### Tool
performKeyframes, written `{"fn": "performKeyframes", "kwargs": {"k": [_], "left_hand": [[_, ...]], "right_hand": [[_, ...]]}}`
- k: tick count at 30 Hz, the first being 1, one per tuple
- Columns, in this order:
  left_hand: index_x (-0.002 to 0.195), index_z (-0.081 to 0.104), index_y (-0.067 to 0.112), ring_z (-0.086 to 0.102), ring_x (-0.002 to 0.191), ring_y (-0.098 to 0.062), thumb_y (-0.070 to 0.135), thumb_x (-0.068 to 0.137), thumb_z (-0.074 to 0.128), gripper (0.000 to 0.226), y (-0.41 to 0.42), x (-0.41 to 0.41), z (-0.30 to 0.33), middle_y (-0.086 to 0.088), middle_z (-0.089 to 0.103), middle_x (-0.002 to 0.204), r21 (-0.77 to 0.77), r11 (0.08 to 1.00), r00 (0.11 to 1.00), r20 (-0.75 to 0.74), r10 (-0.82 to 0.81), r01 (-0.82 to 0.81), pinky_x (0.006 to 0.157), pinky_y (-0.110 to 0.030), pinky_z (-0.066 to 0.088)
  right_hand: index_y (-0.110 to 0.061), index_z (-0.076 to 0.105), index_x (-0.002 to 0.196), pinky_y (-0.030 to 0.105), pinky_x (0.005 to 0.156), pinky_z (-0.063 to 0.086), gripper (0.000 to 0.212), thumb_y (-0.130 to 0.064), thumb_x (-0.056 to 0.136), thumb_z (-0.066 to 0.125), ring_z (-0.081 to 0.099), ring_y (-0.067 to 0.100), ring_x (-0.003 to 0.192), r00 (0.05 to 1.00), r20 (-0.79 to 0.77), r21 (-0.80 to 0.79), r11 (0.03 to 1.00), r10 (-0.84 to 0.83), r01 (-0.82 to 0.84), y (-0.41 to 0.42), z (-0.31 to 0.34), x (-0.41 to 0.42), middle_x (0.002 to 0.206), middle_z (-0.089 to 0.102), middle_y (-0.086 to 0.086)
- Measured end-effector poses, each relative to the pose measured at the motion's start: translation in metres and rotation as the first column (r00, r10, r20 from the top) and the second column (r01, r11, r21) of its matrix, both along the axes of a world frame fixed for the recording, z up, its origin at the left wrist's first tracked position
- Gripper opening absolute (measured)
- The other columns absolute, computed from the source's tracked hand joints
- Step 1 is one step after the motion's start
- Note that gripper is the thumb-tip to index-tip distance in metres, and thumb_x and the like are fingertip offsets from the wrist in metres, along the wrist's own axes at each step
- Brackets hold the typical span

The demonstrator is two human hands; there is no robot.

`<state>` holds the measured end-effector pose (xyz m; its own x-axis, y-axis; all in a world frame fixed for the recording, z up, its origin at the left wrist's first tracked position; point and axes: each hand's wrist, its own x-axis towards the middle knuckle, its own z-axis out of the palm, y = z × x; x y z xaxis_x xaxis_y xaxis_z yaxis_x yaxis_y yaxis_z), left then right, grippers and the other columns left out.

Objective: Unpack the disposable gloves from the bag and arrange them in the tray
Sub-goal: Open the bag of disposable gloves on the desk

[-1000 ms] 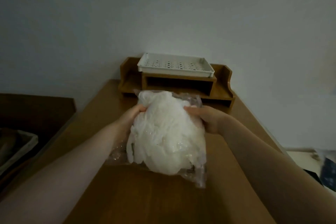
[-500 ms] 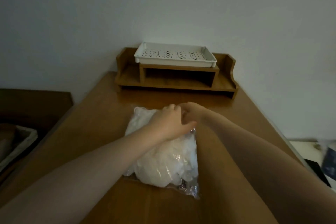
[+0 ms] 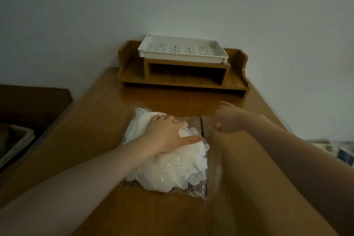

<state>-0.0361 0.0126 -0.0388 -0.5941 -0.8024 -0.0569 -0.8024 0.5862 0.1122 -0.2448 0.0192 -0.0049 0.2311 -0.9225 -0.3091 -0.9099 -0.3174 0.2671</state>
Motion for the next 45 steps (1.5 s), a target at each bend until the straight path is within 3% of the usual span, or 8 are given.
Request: {"fn": "performKeyframes", "kwargs": {"k": [6, 11, 16, 22, 27, 33, 39, 45], "left_hand": [[0.140, 0.040, 0.026, 0.033, 0.134, -0.026, 0.063, 0.091, 0.025, 0.064, -0.005, 0.000, -0.007, -0.006, 0.037, 0.147, -0.078, 0.997, 0.989, 0.144, 0.033, -0.022, 0.111, -0.042, 0.022], [0.139, 0.042, 0.024, 0.039, 0.128, -0.027, 0.062, 0.087, 0.036, 0.065, -0.013, 0.023, -0.005, -0.006, 0.043, 0.140, -0.107, 0.991, 0.977, 0.190, 0.098, -0.079, 0.106, -0.040, 0.029], [0.139, 0.040, 0.024, 0.042, 0.126, -0.027, 0.062, 0.086, 0.035, 0.066, -0.034, 0.061, -0.003, -0.007, 0.044, 0.139, -0.130, 0.966, 0.934, 0.258, 0.249, -0.222, 0.104, -0.039, 0.031], [0.140, 0.040, 0.021, 0.036, 0.131, -0.024, 0.043, 0.097, 0.034, 0.048, -0.046, 0.042, 0.017, -0.005, 0.040, 0.143, -0.187, 0.982, 0.988, 0.144, 0.048, -0.020, 0.109, -0.041, 0.027], [0.133, 0.048, 0.022, 0.044, 0.120, -0.014, 0.042, 0.101, 0.025, 0.044, -0.034, 0.009, 0.016, 0.003, 0.049, 0.133, -0.152, 0.958, 0.966, -0.055, -0.253, 0.242, 0.105, -0.031, 0.027], [0.104, 0.058, 0.019, 0.056, 0.090, -0.012, 0.054, 0.097, 0.017, 0.055, -0.041, 0.014, 0.000, 0.001, 0.060, 0.098, 0.070, 0.947, 0.949, -0.015, -0.314, 0.314, 0.092, -0.031, 0.039], [0.064, 0.048, 0.013, 0.037, 0.049, -0.011, 0.039, 0.100, 0.035, 0.047, -0.053, 0.019, -0.008, 0.001, 0.040, 0.054, 0.077, 0.957, 0.957, 0.051, -0.285, 0.281, 0.062, -0.025, 0.033], [0.052, 0.037, 0.015, 0.028, 0.043, -0.014, 0.037, 0.096, 0.045, 0.050, -0.047, 0.022, -0.005, 0.001, 0.029, 0.047, 0.068, 0.957, 0.951, 0.112, -0.287, 0.281, 0.064, -0.029, 0.036]], "right_hand": [[-0.024, 0.055, 0.120, 0.040, 0.118, -0.001, 0.035, -0.017, 0.086, 0.056, 0.027, 0.017, 0.137, 0.958, 0.038, -0.023, 0.959, 0.284, -0.284, 0.024, -0.015, 0.043, 0.135, 0.049, -0.005], [-0.010, 0.065, 0.094, 0.042, 0.090, 0.047, 0.023, -0.015, 0.091, 0.044, 0.058, 0.026, 0.097, 0.967, 0.256, 0.166, 0.985, -0.007, -0.037, 0.024, -0.017, 0.031, 0.102, 0.065, 0.007], [-0.009, 0.065, 0.093, 0.036, 0.078, 0.047, 0.023, -0.019, 0.095, 0.044, 0.058, 0.024, 0.088, 0.941, 0.293, 0.203, 0.973, -0.167, 0.110, 0.017, -0.015, 0.030, 0.096, 0.064, 0.006], [-0.014, 0.059, 0.111, 0.029, 0.084, 0.049, 0.020, -0.013, 0.093, 0.050, 0.056, 0.019, 0.101, 0.760, 0.642, -0.503, 0.804, 0.102, 0.317, -0.031, -0.001, 0.059, 0.109, 0.057, 0.003], [-0.014, 0.020, 0.149, 0.041, 0.117, 0.013, 0.056, -0.012, 0.098, 0.042, 0.010, 0.027, 0.145, 0.777, 0.629, -0.552, 0.723, 0.034, 0.415, -0.082, 0.022, 0.066, 0.157, 0.017, 0.008], [-0.022, 0.000, 0.152, 0.054, 0.112, -0.012, 0.068, -0.012, 0.099, 0.040, -0.010, 0.029, 0.146, 0.871, 0.434, -0.441, 0.789, -0.231, 0.429, -0.133, 0.030, 0.054, 0.160, -0.001, 0.005], [-0.017, 0.035, 0.135, 0.049, 0.110, 0.024, 0.046, -0.011, 0.093, 0.051, 0.042, 0.032, 0.124, 0.951, 0.277, -0.594, 0.753, -0.138, 0.282, -0.146, 0.034, 0.050, 0.131, 0.046, 0.013], [-0.016, 0.049, 0.109, 0.028, 0.055, 0.035, 0.016, -0.015, 0.094, 0.049, 0.042, 0.015, 0.064, 0.988, 0.156, -0.528, 0.843, -0.023, 0.103, -0.098, 0.040, 0.061, 0.082, 0.042, -0.001]]}}
